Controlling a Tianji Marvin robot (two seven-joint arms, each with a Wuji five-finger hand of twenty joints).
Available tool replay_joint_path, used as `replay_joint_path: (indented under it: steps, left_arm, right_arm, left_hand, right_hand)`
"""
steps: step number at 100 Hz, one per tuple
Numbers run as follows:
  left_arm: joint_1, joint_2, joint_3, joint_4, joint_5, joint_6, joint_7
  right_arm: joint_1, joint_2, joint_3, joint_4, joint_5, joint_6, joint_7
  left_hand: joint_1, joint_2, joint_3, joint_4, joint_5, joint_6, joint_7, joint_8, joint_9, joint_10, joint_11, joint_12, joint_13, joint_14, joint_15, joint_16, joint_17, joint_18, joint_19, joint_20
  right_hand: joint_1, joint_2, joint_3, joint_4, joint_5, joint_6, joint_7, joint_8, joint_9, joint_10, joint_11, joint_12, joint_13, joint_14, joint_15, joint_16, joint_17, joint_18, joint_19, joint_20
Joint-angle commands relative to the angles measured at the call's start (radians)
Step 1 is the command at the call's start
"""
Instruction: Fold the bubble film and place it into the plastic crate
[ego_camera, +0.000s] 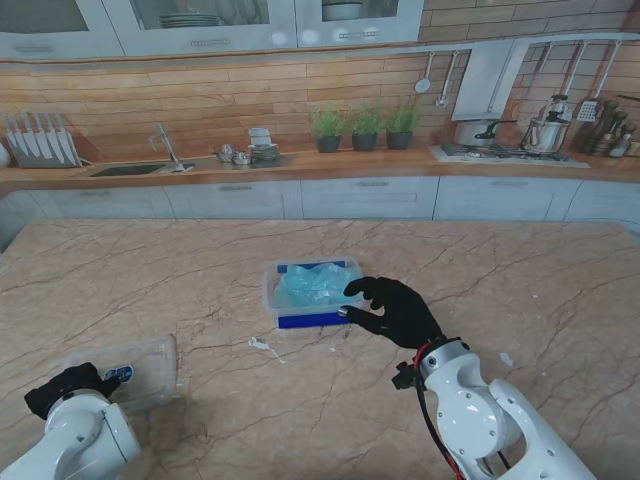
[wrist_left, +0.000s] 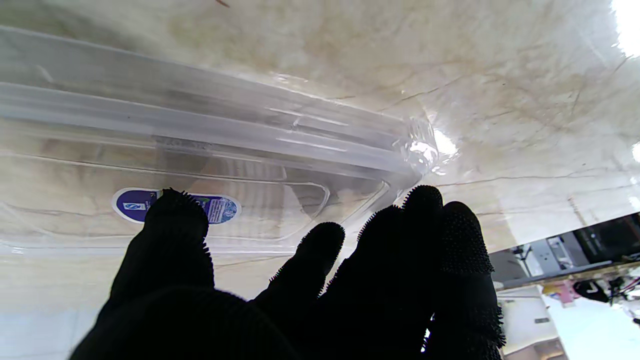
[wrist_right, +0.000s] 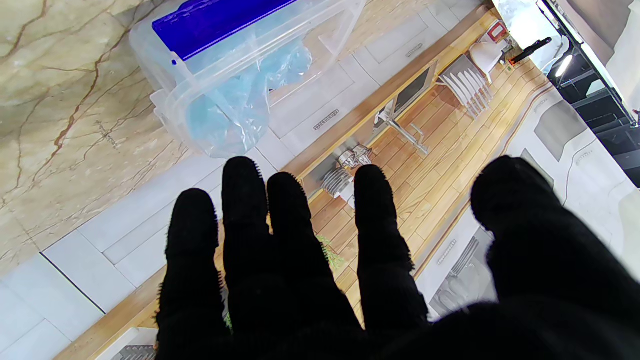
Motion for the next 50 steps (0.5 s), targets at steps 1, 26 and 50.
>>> replay_joint_path:
  steps: [1,26,50]
  left_arm:
    - [0.025,-0.016,0.033,0.027,-0.027,-0.006,-0.039]
    - [0.028,-0.006,0.064,-0.027,0.122,-0.048,-0.186]
    - [0.050,-0.019,0.063,-0.072,0.237,-0.114,-0.279]
  right_arm:
    - [-0.006,-0.004,0.000,-0.005,0.002,0.002,-0.002]
    - [-0.005,-0.003,0.000,-0.004,0.004,0.001,0.001]
    - [-0.008,-0.003,0.003,-0.005,0.003,-0.004,-0.001]
  left_hand:
    - [0.013,-0.108,-0.016,0.024,0.085,-0.146,0.278,0.099,0.128,-0.164,0.199,0.085,0.009,-0.010,0.022,0.002,0.008,0.018,0.043,0.027]
    - [0.001,-0.114,-0.017,0.023,0.087,-0.163,0.397,0.116,0.163,-0.168,0.210,0.094,0.032,-0.009,0.035,0.003,0.026,0.027,0.056,0.037]
    - [0.001,-0.123,-0.016,0.022,0.066,-0.172,0.407,0.119,0.139,-0.172,0.192,0.091,0.011,-0.014,0.012,-0.005,0.011,0.020,0.034,0.028]
  right_hand:
    - [0.005,0.054,-0.017,0.041,0.012,0.000,-0.017,0.011,0.012,0.007,-0.016,-0.003,-0.002,0.006,-0.008,0.006,-0.007,0.006,-0.019,0.022]
    - [0.004,0.056,-0.017,0.041,0.013,0.000,-0.019,0.011,0.011,0.009,-0.018,-0.003,-0.002,0.006,-0.009,0.006,-0.007,0.006,-0.020,0.022]
    - [0.003,0.058,-0.018,0.041,0.016,0.001,-0.018,0.012,0.013,0.009,-0.017,-0.003,-0.002,0.007,-0.009,0.006,-0.007,0.007,-0.020,0.022]
